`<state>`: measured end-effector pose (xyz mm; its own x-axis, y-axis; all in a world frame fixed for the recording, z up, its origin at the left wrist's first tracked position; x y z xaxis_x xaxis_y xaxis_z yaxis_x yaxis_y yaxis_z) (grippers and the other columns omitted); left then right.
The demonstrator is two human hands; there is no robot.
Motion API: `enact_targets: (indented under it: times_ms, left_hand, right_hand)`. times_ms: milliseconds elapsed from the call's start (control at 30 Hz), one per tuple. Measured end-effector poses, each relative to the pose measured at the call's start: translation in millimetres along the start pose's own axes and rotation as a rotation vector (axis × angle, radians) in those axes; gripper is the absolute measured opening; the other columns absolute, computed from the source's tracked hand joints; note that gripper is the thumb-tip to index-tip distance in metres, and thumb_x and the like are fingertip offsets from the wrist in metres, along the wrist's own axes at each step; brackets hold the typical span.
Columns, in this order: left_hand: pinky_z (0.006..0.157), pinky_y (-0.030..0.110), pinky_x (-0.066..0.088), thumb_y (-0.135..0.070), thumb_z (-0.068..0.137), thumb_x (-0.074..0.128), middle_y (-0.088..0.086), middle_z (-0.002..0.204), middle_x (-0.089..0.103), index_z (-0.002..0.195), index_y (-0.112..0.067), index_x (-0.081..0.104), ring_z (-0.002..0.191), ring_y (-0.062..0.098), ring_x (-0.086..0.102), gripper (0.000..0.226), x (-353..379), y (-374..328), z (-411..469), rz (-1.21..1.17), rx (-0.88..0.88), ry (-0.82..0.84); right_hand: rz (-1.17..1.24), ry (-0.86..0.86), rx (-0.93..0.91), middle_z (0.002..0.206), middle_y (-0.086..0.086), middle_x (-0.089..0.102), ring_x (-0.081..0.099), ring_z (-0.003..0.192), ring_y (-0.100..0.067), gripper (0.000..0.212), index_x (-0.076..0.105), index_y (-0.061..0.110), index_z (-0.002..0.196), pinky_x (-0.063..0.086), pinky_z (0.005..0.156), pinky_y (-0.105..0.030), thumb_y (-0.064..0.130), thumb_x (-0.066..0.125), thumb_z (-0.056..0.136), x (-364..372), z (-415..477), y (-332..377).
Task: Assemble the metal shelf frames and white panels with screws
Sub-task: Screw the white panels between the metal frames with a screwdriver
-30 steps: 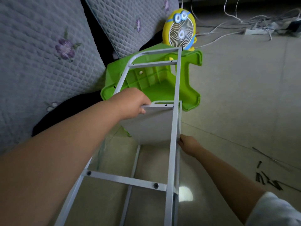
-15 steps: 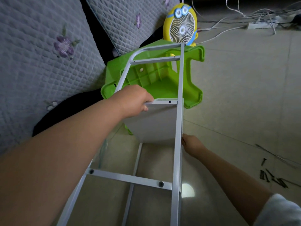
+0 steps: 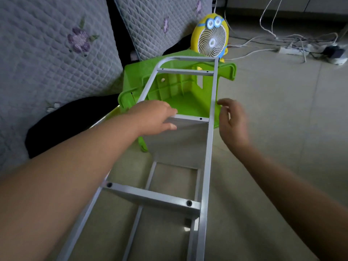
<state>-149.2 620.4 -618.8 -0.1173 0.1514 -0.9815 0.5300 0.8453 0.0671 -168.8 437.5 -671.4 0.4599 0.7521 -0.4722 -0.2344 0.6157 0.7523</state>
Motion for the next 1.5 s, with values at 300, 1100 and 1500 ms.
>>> enact_targets:
  times_ms: [300,1100,1500]
  left_hand:
    - [0.077,0.039,0.044,-0.017,0.084,0.039,0.025,0.096,0.064,0.100,0.004,0.064,0.091,0.038,0.060,0.036,34,100,-66,-0.449,-0.440,-0.694]
    - [0.082,0.028,0.039,-0.022,0.091,0.057,0.017,0.110,0.063,0.106,0.000,0.064,0.106,0.028,0.056,0.028,143,91,10,-0.583,-0.039,0.171]
    - [0.079,0.025,0.037,-0.017,0.091,0.057,0.017,0.114,0.063,0.109,0.000,0.063,0.106,0.029,0.056,0.025,142,89,12,-0.592,-0.026,0.168]
  right_hand:
    - [-0.472,0.681,-0.342,0.133,-0.017,0.045,0.046,0.119,-0.033,0.054,0.031,0.009,0.141,0.038,0.095,-0.036,0.030,0.046,0.094,60,1,98]
    - [-0.604,0.806,-0.461,0.113,-0.008,0.064,0.059,0.096,-0.036,0.056,0.014,0.028,0.146,0.033,0.067,-0.030,0.037,0.030,0.093,101,5,105]
    - [-0.725,0.826,-0.422,0.115,-0.010,0.061,0.056,0.099,-0.035,0.057,0.004,0.032,0.146,0.038,0.070,-0.035,0.031,0.034,0.098,102,7,105]
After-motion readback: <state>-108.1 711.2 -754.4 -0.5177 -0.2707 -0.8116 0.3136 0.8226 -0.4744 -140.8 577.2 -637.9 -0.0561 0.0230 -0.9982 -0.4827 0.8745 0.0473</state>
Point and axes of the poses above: each hand's wrist, its own z-axis towards the middle knuckle, its own x-axis out of the palm, y = z × x, the point moved 4 cm from there along z, towards the middle knuckle
